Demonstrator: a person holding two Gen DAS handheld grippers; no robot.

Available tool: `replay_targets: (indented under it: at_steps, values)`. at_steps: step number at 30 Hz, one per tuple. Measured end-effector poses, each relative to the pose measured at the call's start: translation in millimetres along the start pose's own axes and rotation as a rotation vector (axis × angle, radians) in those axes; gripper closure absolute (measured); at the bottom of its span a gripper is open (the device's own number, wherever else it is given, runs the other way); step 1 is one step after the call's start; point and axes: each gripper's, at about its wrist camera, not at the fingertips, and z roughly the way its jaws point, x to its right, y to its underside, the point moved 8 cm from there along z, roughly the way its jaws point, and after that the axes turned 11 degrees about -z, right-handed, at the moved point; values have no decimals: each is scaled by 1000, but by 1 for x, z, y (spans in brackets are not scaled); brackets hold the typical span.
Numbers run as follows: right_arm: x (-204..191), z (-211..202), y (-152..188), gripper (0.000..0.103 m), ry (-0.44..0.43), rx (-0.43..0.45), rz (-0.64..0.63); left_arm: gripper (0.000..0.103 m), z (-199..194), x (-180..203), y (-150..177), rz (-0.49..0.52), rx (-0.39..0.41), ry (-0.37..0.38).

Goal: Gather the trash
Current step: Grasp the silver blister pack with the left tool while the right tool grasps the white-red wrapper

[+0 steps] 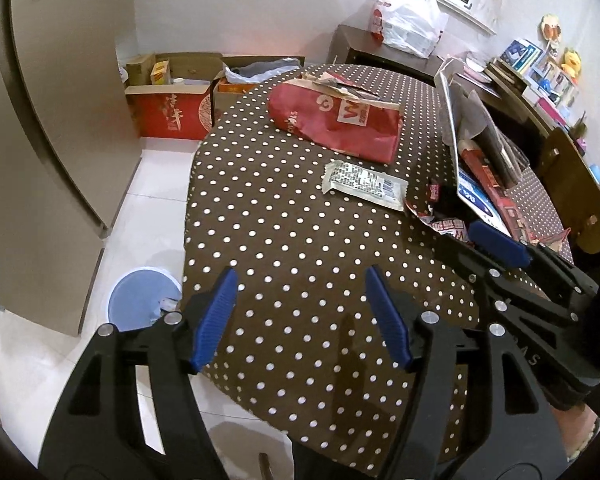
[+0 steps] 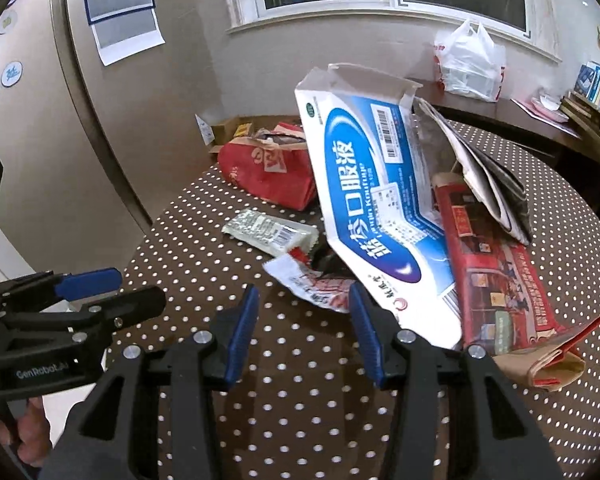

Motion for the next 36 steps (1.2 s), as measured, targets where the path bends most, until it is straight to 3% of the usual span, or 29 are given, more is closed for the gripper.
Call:
replay_targets:
  at_steps: [3,8,11,14,22,27,36]
  values:
    - [5,6,1,56,41,-35,-15,37,6,3,-1,2,-9,4]
    - [6,23,5,57,5,-100,-23,37,15,11,-5,13,-19,7]
    - [4,24,3,72,-1,-90,-30,37,18,15,-8,17,-22,7]
    - [4,24,3,78,-33,-79,-24,37,24,20,-13,15,-25,10]
    - [33,1,-13,81,-66,76,128,37,41,40,-27,19,-34,36]
    - [42,-3,-16,81,-107,103,187,35,59,54,-39,-2,-50,53]
    - [55,5,-16,81,-149,105,253,39,78,68,-54,48,-3,-53]
